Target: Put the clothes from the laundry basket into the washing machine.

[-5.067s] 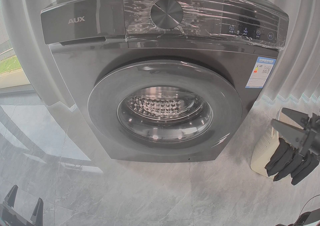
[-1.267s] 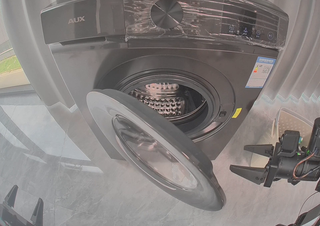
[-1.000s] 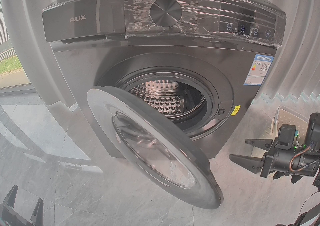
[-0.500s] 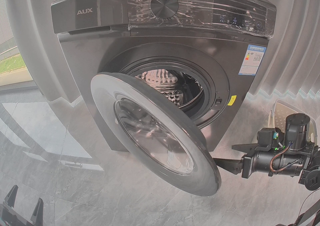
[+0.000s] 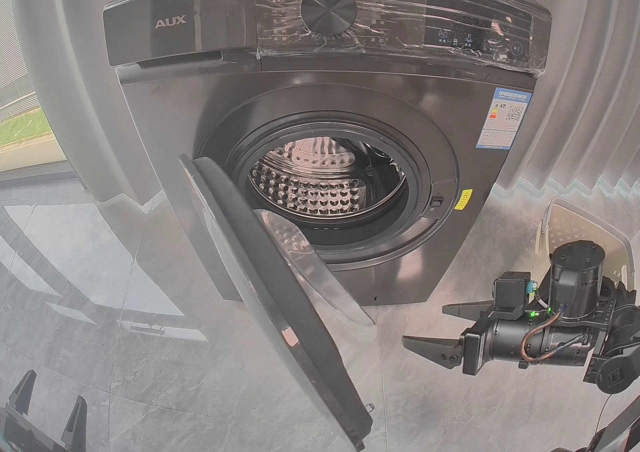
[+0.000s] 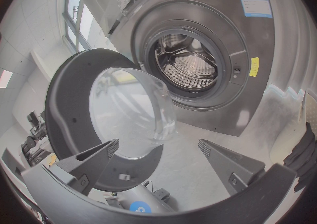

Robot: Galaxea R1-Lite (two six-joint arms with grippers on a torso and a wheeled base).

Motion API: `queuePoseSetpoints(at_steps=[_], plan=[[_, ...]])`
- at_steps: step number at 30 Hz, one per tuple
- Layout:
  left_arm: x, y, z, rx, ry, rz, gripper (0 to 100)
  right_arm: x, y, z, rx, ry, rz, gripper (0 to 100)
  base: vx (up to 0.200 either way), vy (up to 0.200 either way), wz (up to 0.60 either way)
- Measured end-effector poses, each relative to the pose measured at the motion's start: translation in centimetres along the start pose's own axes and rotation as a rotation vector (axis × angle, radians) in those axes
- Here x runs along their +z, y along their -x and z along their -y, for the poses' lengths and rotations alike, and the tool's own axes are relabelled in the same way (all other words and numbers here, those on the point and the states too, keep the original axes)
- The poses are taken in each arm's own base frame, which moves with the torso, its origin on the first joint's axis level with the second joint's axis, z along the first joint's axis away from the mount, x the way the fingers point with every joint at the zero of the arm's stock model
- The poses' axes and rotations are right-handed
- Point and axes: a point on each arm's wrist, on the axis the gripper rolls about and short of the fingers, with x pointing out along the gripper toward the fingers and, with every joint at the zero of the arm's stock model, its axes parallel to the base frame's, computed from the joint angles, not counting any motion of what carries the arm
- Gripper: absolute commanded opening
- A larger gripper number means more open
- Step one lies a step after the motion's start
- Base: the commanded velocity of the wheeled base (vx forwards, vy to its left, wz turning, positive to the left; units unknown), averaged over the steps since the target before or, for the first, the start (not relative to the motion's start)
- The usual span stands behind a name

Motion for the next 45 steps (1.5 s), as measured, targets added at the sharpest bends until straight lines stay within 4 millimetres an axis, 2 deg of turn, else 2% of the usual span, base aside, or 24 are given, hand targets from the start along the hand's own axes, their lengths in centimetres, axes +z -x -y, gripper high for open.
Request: queuePoseSetpoints(at_steps=[4,14,20,30,38,45], plan=[[0.0,0.0,0.0,0.0,0.0,0.0,100,-0.2,-1.1,0.3,-0.05,0.001,0.013,100,0.0,0.0,0.0],[0.0,0.0,0.0,0.0,-0.001,0.0,100,-1.0,-5.3,0.7,-0.103,0.015,0.026,100,0.0,0.0,0.0],[0.0,0.0,0.0,0.0,-0.001,0.0,100,-1.9,-7.3,0.1,-0.086,0.028,-0.011,100,0.0,0.0,0.0],[0.0,0.0,0.0,0.0,-0.001,0.0,100,-2.5,-8.4,-2.7,0.018,0.06,0.014,100,0.0,0.0,0.0],[0.0,0.0,0.0,-0.001,0.0,0.0,100,-2.3,-9.4,-2.4,-0.001,0.053,0.029,100,0.0,0.0,0.0],[0.0,0.0,0.0,0.0,0.0,0.0,100,-3.2,-10.7,-2.3,-0.019,0.05,0.019,100,0.0,0.0,0.0]])
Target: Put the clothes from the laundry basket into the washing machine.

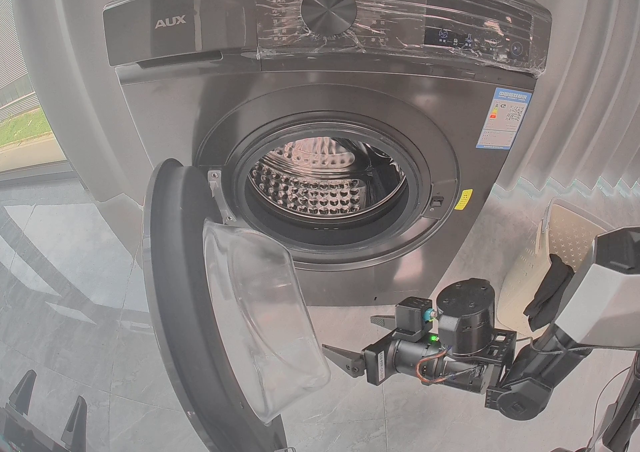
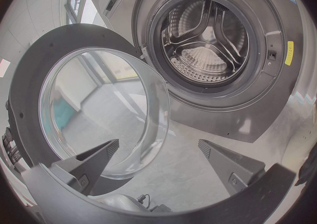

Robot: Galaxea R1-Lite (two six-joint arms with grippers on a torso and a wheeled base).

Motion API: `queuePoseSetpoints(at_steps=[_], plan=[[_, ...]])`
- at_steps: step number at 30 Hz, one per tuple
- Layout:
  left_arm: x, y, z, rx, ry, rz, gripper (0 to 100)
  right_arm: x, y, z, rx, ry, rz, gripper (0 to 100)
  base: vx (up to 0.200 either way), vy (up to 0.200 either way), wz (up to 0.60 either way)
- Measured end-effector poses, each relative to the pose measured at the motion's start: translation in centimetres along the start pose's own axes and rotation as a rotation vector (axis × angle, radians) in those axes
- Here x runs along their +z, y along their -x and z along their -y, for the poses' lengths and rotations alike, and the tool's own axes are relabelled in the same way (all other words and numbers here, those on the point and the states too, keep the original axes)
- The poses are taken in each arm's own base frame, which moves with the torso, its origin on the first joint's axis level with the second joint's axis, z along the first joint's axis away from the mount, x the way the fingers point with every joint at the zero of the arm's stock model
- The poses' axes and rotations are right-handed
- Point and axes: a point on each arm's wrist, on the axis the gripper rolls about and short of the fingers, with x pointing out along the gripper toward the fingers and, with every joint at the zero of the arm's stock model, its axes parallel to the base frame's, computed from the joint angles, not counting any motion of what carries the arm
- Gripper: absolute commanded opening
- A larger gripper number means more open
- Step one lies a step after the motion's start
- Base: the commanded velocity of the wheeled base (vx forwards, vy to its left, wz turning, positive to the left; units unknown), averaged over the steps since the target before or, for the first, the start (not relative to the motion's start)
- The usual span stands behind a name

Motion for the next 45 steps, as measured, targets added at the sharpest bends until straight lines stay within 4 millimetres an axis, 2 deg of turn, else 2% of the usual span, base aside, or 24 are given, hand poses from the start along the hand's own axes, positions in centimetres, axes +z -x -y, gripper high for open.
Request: queuePoseSetpoints(at_steps=[9,18,28,37,45], plan=[[0.0,0.0,0.0,-0.001,0.0,0.0,100,-0.7,-1.1,-1.5,0.073,-0.019,0.035,100,0.0,0.0,0.0],[0.0,0.0,0.0,0.0,0.003,0.0,100,-0.8,-1.8,-1.5,0.077,-0.032,0.05,100,-0.2,0.0,0.0],[0.0,0.0,0.0,0.0,0.0,0.0,100,-0.6,-3.1,-1.1,0.062,-0.037,0.065,100,0.0,0.0,0.0],[0.0,0.0,0.0,0.0,0.0,0.0,100,-1.1,-4.6,-2.6,0.112,-0.025,0.094,100,0.0,0.0,0.0],[0.0,0.0,0.0,-0.001,0.0,0.0,100,-1.0,-5.1,-2.6,0.12,-0.025,0.12,100,0.0,0.0,0.0]])
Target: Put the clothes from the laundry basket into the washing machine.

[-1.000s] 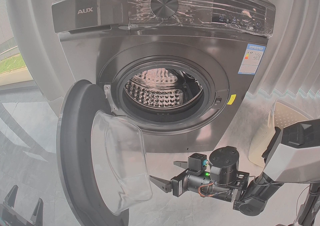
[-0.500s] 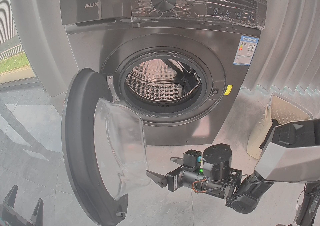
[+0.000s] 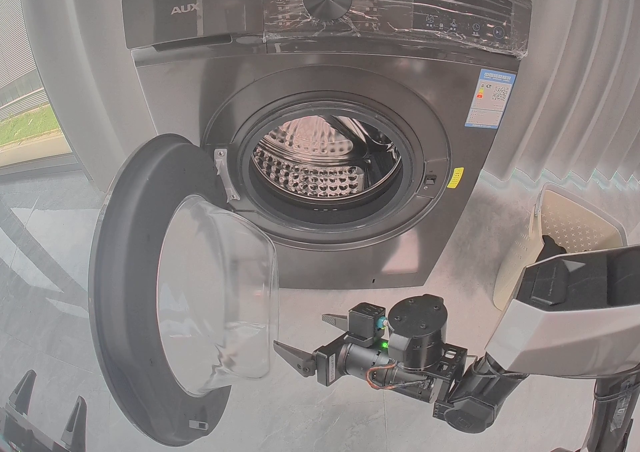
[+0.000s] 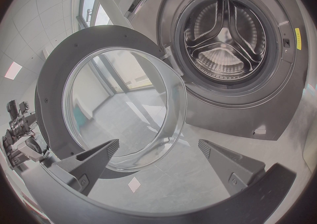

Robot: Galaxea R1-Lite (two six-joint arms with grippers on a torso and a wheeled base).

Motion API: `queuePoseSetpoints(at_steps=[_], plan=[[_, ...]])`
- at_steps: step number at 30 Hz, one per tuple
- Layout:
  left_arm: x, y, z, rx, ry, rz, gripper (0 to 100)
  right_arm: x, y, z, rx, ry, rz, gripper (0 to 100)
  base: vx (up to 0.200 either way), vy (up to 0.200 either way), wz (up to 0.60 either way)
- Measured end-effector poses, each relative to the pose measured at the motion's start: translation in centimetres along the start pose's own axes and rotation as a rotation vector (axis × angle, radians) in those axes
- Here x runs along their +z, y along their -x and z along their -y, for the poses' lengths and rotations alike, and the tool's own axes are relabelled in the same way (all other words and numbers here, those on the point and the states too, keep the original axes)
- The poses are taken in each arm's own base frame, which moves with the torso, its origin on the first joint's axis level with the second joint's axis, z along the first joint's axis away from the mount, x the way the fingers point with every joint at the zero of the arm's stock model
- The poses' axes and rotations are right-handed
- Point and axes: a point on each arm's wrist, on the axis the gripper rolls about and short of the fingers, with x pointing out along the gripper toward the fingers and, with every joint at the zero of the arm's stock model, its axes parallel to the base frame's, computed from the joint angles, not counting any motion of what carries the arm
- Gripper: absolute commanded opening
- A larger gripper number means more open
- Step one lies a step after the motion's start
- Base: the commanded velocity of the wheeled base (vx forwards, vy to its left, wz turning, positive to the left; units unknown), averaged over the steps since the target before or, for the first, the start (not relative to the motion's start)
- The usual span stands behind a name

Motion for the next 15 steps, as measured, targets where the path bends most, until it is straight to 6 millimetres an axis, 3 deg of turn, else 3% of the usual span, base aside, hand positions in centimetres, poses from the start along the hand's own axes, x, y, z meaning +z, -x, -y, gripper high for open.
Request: queuePoseSetpoints(at_steps=[6,12,15], plan=[[0.0,0.0,0.0,0.001,0.0,0.0,100,0.5,-0.5,0.7,-0.02,-0.004,0.006,100,0.0,0.0,0.0],[0.0,0.0,0.0,0.001,0.001,0.0,100,1.0,-1.1,1.1,-0.035,-0.007,0.002,100,-0.2,0.0,0.0],[0.0,0.0,0.0,0.0,0.0,0.0,100,1.2,-1.3,1.4,-0.042,-0.008,0.002,100,0.0,0.0,0.0]])
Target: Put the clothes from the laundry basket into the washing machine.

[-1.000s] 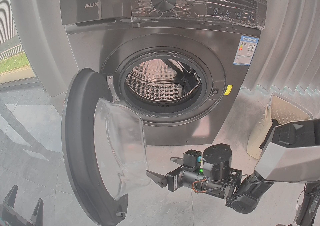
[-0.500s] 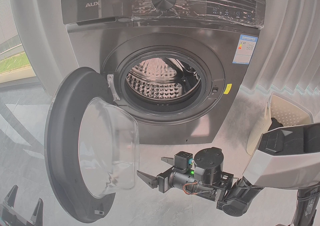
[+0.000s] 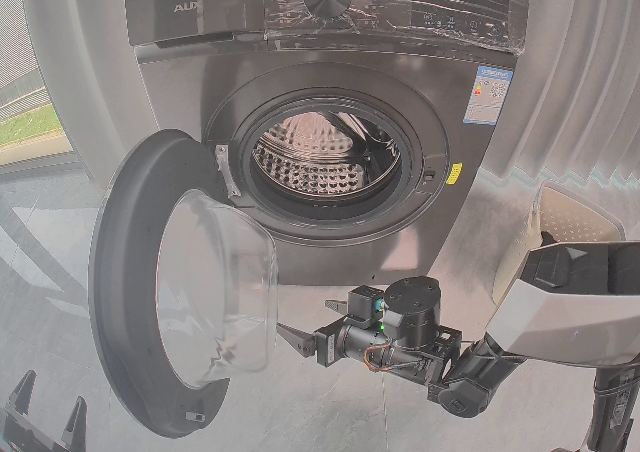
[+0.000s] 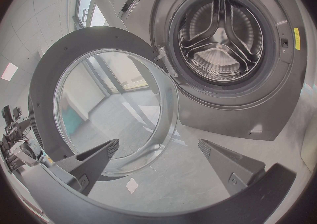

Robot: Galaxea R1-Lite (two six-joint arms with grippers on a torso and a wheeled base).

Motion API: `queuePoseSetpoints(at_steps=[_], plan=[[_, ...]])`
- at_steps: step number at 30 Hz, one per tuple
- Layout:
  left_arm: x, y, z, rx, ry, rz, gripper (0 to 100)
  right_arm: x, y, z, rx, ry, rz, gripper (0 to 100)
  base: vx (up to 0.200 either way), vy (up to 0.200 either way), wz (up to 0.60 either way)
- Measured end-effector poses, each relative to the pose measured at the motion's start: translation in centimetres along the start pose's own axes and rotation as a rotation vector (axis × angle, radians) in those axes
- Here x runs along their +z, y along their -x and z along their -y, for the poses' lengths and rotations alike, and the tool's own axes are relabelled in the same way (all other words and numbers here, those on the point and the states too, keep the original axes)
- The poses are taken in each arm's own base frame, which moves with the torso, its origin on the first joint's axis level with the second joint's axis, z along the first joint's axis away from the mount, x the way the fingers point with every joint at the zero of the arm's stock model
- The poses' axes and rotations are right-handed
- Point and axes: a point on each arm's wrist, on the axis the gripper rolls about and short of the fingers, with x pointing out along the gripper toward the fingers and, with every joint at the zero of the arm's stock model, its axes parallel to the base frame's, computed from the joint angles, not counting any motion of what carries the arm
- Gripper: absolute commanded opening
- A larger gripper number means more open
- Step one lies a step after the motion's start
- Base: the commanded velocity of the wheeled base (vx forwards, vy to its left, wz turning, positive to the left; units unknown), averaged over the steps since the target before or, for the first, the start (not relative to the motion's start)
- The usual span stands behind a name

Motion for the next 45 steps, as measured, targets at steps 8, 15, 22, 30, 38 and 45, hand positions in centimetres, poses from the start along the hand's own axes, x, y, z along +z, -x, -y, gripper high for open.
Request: queuePoseSetpoints(at_steps=[8,15,22,30,38,45], plan=[[0.0,0.0,0.0,0.0,0.0,0.0,100,0.5,-1.1,0.3,-0.007,-0.003,-0.018,100,0.0,0.0,0.0],[0.0,0.0,0.0,0.0,0.0,0.0,100,0.5,-3.2,-1.0,0.027,0.005,-0.012,100,0.0,0.0,0.0],[0.0,0.0,0.0,0.0,0.0,0.0,100,0.0,-4.7,-2.8,0.078,0.0,0.008,100,0.0,0.0,0.0],[0.0,0.0,0.0,0.0,0.0,0.0,100,0.1,-4.5,-3.1,0.083,-0.014,0.023,100,0.0,0.0,0.0],[0.0,0.0,0.0,0.0,0.0,0.0,100,2.9,-0.9,-2.8,0.06,-0.004,0.056,100,0.0,-0.05,0.0],[0.0,0.0,0.0,0.0,-0.001,0.0,100,6.4,5.5,-1.1,-0.001,0.068,0.119,100,0.0,-0.2,0.0]])
